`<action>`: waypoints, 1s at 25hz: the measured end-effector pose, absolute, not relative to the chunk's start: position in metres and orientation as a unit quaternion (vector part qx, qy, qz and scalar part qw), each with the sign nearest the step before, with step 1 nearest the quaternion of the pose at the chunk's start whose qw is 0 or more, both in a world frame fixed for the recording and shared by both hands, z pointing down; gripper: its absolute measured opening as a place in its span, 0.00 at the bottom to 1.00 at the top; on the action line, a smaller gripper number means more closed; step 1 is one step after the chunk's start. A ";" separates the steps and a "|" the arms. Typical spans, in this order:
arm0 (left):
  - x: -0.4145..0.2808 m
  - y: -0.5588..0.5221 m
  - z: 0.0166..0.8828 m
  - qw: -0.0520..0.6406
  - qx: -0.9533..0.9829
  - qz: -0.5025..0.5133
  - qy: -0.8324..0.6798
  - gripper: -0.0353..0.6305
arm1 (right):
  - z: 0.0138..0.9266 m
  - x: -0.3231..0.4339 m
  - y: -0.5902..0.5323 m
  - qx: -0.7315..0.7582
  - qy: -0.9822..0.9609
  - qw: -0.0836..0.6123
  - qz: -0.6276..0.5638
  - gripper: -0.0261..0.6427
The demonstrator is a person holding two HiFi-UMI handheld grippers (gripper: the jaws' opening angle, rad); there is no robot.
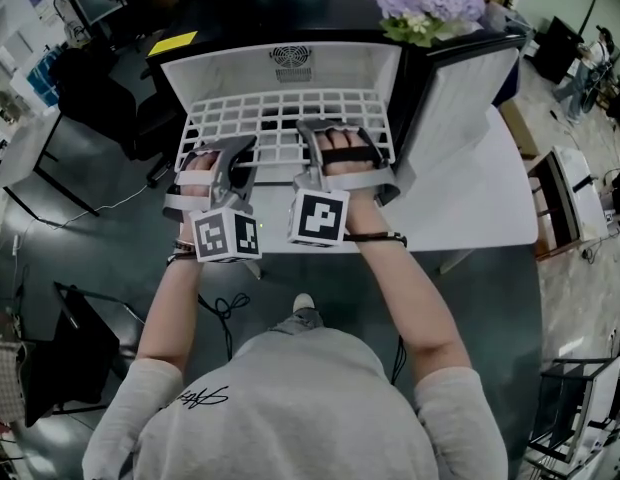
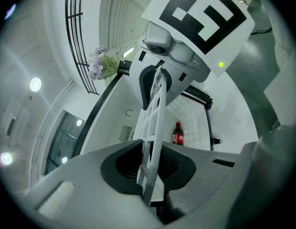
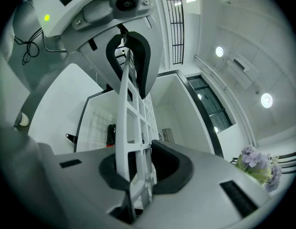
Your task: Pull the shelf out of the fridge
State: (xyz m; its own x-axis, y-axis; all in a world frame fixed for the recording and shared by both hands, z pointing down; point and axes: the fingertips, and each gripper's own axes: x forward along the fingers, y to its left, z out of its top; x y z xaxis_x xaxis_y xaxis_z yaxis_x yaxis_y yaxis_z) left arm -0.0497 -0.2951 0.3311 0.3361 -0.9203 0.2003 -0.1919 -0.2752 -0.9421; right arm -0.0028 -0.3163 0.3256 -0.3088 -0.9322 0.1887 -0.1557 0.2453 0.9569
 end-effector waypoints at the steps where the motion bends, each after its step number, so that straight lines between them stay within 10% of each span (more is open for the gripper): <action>1: -0.050 -0.293 0.331 0.446 -0.685 -0.409 0.406 0.12 | 0.325 -0.003 -0.315 0.409 -0.665 0.423 -0.460 0.11; 25: -0.043 -0.264 0.332 0.486 -0.659 -0.398 0.414 0.11 | 0.326 0.005 -0.285 0.411 -0.639 0.421 -0.494 0.11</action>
